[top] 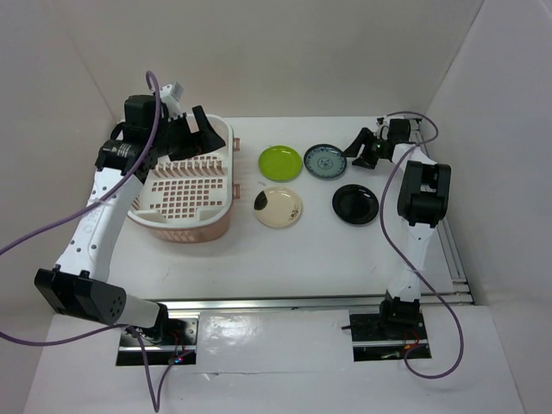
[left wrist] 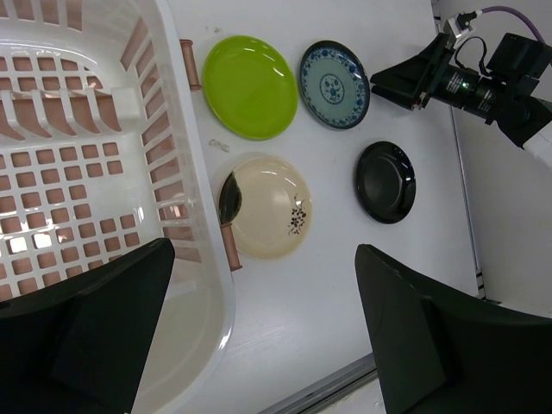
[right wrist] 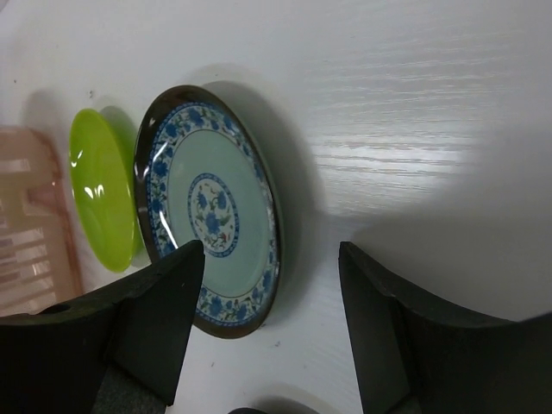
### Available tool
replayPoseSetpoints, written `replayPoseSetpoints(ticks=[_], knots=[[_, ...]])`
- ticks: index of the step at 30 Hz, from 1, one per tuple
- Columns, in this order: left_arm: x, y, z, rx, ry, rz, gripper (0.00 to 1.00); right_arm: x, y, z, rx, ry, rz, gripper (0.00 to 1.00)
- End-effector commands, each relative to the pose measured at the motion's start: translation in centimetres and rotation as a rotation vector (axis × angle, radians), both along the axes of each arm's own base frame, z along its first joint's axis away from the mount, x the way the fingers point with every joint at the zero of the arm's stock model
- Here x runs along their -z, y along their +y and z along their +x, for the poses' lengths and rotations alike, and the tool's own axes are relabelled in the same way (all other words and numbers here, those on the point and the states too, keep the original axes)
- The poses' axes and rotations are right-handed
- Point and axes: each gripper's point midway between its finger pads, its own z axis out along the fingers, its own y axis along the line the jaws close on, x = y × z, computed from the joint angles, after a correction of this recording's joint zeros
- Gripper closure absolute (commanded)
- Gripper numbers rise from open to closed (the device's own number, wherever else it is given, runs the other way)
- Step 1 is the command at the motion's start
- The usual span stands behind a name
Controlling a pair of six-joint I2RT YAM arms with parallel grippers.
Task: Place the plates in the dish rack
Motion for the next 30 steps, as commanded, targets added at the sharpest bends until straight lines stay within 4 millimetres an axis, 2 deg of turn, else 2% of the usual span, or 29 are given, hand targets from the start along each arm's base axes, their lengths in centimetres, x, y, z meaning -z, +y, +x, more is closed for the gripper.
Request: replayPoseSetpoints(ticks=[1,3,4,6,8,14,17,18,21,22,24,25,26,27,30], knots=[[-1.8,-0.4,0.6,0.024,-0.065,0.007,0.00,2.2,2.0,-0.9,-0.070,0.029,-0.001,0.29],[-2.2,-0.4,0.6,0.024,-0.074,0.006,0.00,2.3,2.3,-1.2,-0.084,0.028,0.015,0.29],[-2.2,-0.4,0.6,0.024,-0.075,0.006,0.00,3.3,2.4,-1.5,-0.096,0.043,0.021,0.30],[-2.2,-0.4,0.6,0.028,-0.079,0.013,0.00,4.0,2.6,-1.9,-0.103,0.067,0.034,0.32],[-1.9,-0.4,0.7,0.028,-0.078,0.013,0.00,4.5,3.1,-2.1,-0.112,0.077,0.035,0.41],[-1.9,-0.4,0.5,0.028,-0.079,0.013,0.00,6.8,2.7,-3.4,-0.098,0.135,0.003,0.48],[-1.8,-0.3,0.3,0.028,-0.078,0.013,0.00,6.9,1.7,-3.7,-0.078,0.138,0.005,0.52],[-1.4,-0.3,0.2,0.028,-0.068,0.015,0.00,6.9,1.7,-3.7,-0.078,0.138,0.005,0.59],[-1.6,-0.5,0.3,0.036,-0.076,0.009,0.00,7.2,1.3,-4.0,-0.063,0.154,0.013,0.73],[-1.6,-0.5,0.3,0.036,-0.076,0.009,0.00,7.5,1.3,-4.3,-0.063,0.163,0.015,0.83],[-1.6,-0.5,0.3,0.036,-0.076,0.009,0.00,7.9,0.7,-4.4,-0.038,0.173,0.012,0.90],[-1.6,-0.5,0.3,0.036,-0.076,0.009,0.00,8.2,-0.2,-4.2,0.001,0.186,-0.006,0.97],[-1.6,-0.5,0.3,0.036,-0.076,0.009,0.00,7.7,-0.2,-4.1,0.008,0.182,-0.002,1.00],[-1.6,-0.5,0.3,0.032,-0.072,0.002,0.00,7.8,-1.0,-4.0,0.035,0.191,-0.002,1.00],[-1.6,-0.5,0.3,0.032,-0.072,0.002,0.00,5.9,-1.6,-3.1,0.083,0.154,0.010,1.00]])
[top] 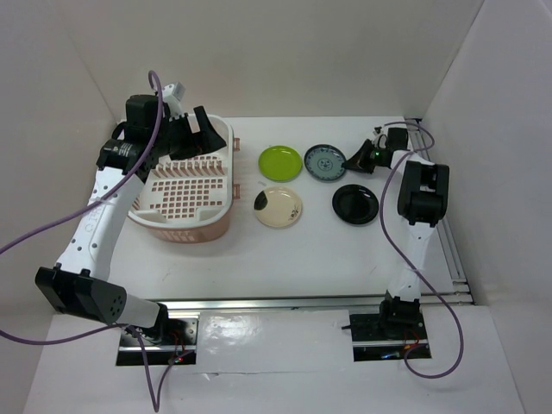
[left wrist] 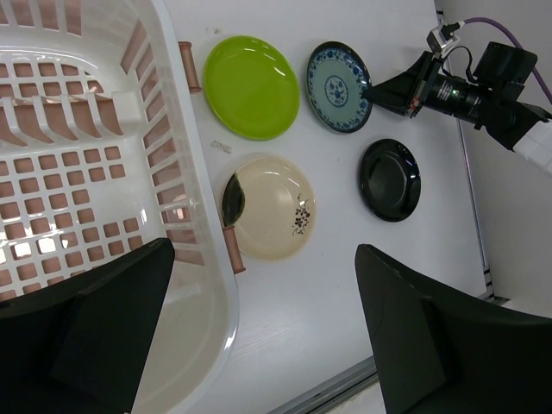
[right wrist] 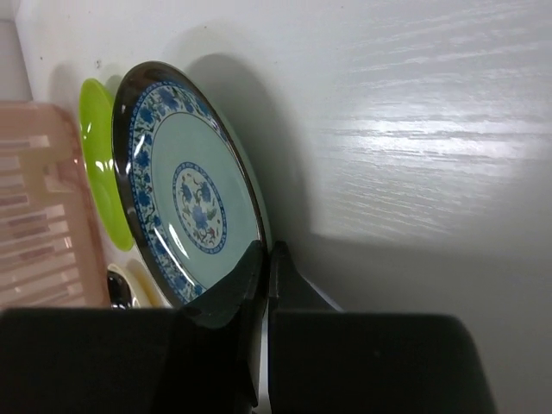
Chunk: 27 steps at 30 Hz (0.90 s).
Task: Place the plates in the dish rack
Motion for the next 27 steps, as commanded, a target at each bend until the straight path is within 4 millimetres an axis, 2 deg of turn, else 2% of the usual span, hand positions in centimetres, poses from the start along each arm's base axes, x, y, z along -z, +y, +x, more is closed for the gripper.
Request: replayPoseSetpoints(ticks=[1,4,6,7,8,9,10,11,12,13,14,16,17,18,20,21,22,23,24,25,26,27], knots=[[-2.0,-0.4,-0.1,0.018,-0.070,-0.016,0.00,2.8,-3.3,-0.9,0.139,0.098,-0.097,1.00],[-1.7,-0.6,0.1,0.022,-0.054,-0.025,0.00,-1.2,-3.5,0.8,0.194,0.014,-0.077,1.00],[-1.9,-0.8,0.3,0.030,-0.057,-0.030,0.00,-5.8,-3.6,2.5,0.242,-0.088,-0.036,1.00],[-1.3,-0.8,0.6,0.030,-0.043,-0.028,0.00,-6.9,-3.6,2.8,0.260,-0.114,-0.017,1.00],[-1.7,-1.3,0.7,0.040,-0.050,-0.029,0.00,-8.3,-3.0,2.9,0.275,-0.117,0.054,1.00],[-2.5,-1.7,0.6,0.051,-0.070,-0.033,0.00,-12.3,-2.7,3.9,0.266,-0.254,0.097,1.00],[-2.5,-1.7,0.9,0.055,-0.074,-0.026,0.00,-13.0,-2.2,3.6,0.262,-0.272,0.141,1.00],[-2.6,-2.3,1.1,0.068,-0.074,-0.026,0.00,-14.7,-1.8,3.6,0.248,-0.302,0.181,1.00],[-3.6,-2.6,1.0,0.069,-0.100,-0.026,0.00,-16.5,-0.6,3.4,0.234,-0.324,0.216,1.00],[-3.6,-2.4,1.5,0.054,-0.102,-0.019,0.00,-17.8,0.1,3.3,0.218,-0.359,0.216,1.00],[-3.5,-2.7,2.0,0.053,-0.100,-0.012,0.00,-19.2,1.8,3.2,0.185,-0.385,0.221,1.00],[-4.7,-2.7,2.8,0.026,-0.132,-0.002,0.00,-21.8,4.2,2.0,0.118,-0.428,0.200,1.00],[-4.2,-2.9,3.6,0.026,-0.120,0.001,0.00,-22.9,6.6,1.4,0.069,-0.446,0.198,1.00],[-5.6,-3.0,4.1,0.026,-0.151,-0.006,0.00,-24.3,8.0,0.5,0.024,-0.480,0.191,1.00],[-5.8,-3.6,4.8,0.035,-0.151,-0.007,0.00,-25.4,10.7,-0.7,-0.045,-0.501,0.203,1.00],[-5.0,-3.9,5.9,0.035,-0.134,-0.003,0.00,-26.2,13.1,-1.8,-0.112,-0.518,0.223,1.00],[-5.9,-4.0,6.4,0.035,-0.156,-0.008,0.00,-27.2,14.1,-2.5,-0.135,-0.528,0.242,1.00],[-5.8,-4.3,6.8,0.043,-0.154,-0.012,0.03,-27.8,15.8,-3.3,-0.181,-0.542,0.256,1.00],[-5.7,-4.4,7.3,0.043,-0.154,-0.012,0.05,-28.6,15.8,-3.4,-0.183,-0.561,0.256,1.00],[-5.4,-4.6,8.1,0.043,-0.149,-0.011,0.06,-28.7,17.3,-4.1,-0.221,-0.551,0.261,1.00],[-4.9,-4.9,8.2,0.055,-0.138,-0.014,0.10,-29.9,17.9,-4.6,-0.238,-0.574,0.259,1.00],[-5.2,-5.0,8.6,0.055,-0.151,-0.017,0.10,-30.0,19.1,-5.3,-0.272,-0.570,0.270,1.00]])
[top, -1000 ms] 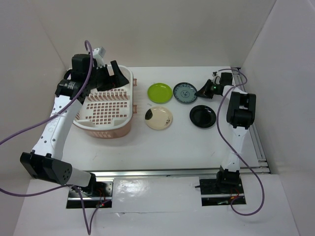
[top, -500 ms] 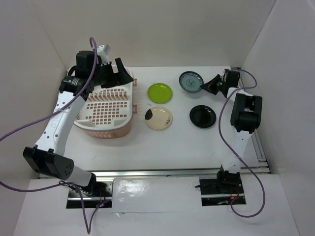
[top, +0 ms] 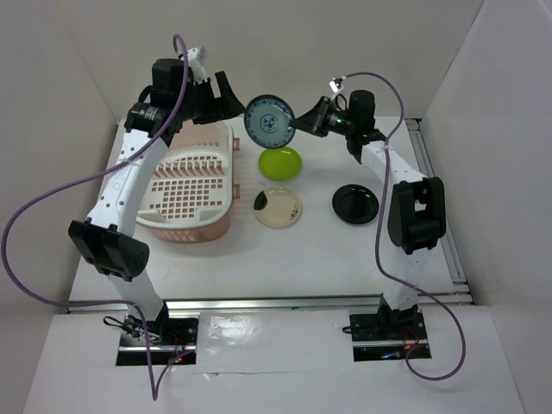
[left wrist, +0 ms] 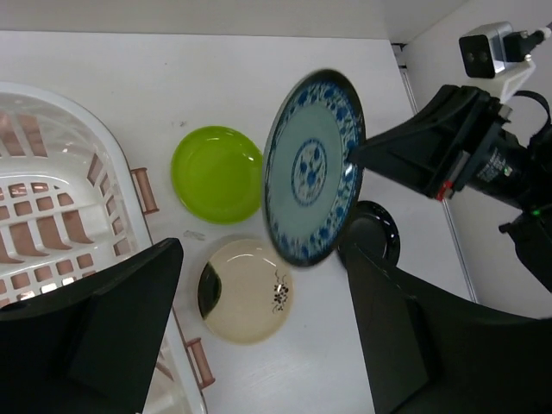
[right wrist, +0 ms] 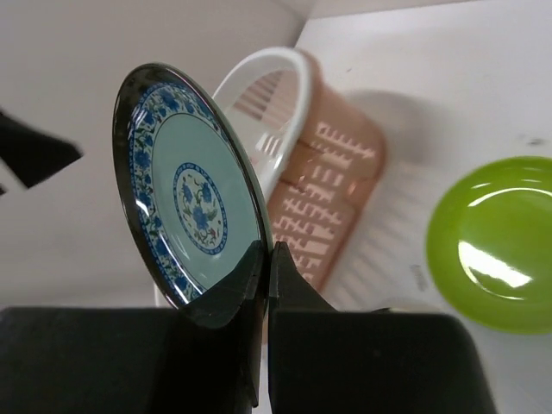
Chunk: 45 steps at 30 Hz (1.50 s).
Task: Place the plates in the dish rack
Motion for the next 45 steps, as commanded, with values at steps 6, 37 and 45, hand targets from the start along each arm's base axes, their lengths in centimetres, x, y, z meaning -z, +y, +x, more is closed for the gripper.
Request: replayPoseSetpoints(ticks=[6,37,45], knots=[[1.1,-1.3,1.5,0.045,-0.005,-0.014,0.18,-6.6,2.6,-3.5,-0.122,-0.167,0.008,1.00],[-0.8,9.5,2.7,-0.302,-0.101,0.105,1.00,-3.5,4.6,-4.6,-0.118,-0.112,-0.056,0.00],[-1.9,20.6,2.1,-0.634,-0.190,0.409,1.00,-0.8,2.9,-4.5,-0.107,-0.045,-0.065,0.00]])
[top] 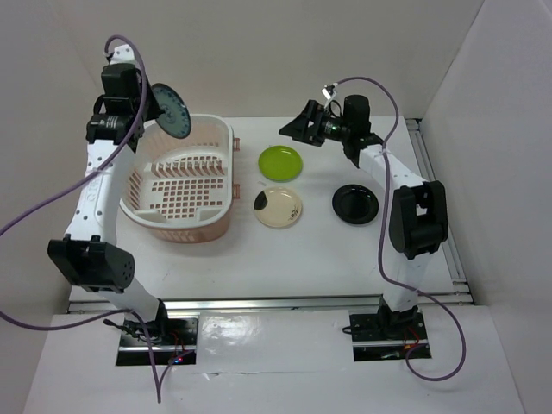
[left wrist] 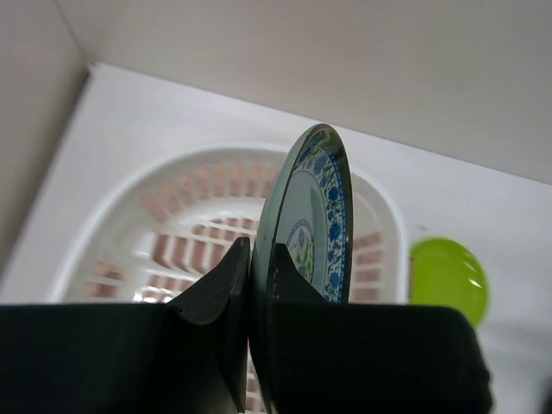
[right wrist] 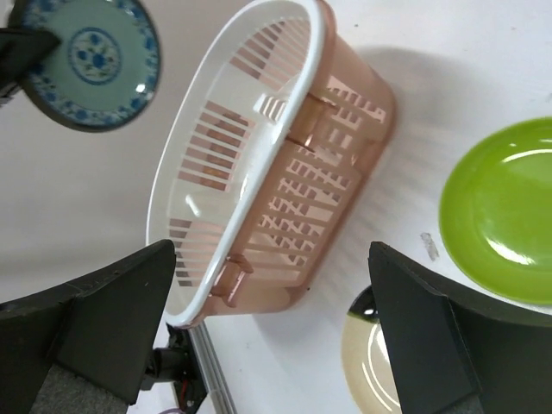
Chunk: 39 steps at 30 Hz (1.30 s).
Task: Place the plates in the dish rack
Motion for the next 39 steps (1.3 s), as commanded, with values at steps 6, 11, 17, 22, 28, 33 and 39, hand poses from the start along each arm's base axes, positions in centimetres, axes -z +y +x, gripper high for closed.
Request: replayPoseSetpoints(ticks=[6,11,17,22,28,33,39], knots=[[0.7,5.4,0.3,-0.084,-0.048,0.356,1.00,1.3,0.9,-2.2,-0.028,0.022,-0.017,0.00],[4.1,8.3,0.7,-0.173,-0.018,0.428,1.00,2.4,2.7,-3.7,-0.079,0.035,-0.043,0.00],[6.4,9.8,0.5,-0.177,-0.004,0.455,1.00,2.9,3.8,-4.8,-0.106,0.025,-0.061,0.00],[7.6,10.0,1.3,-0.161,0.005,0.494,1.00,3.2,4.0,-5.7,-0.113,0.033,-0.057,0.00],[8.8,9.0,2.4,-0.070,0.008,0.524,1.00,3.8,4.7,-7.1,-0.143,0.039,-0.057,0.00],[9.8,8.8,2.4,-0.039,0.016,0.549,1.00,4.0,4.6,-7.1,-0.143,0.039,-0.057,0.00],[11.7,8.5,2.0,-0.009,0.033,0.553,1.00,4.2,5.3,-6.8,-0.173,0.061,-0.031,0.00]])
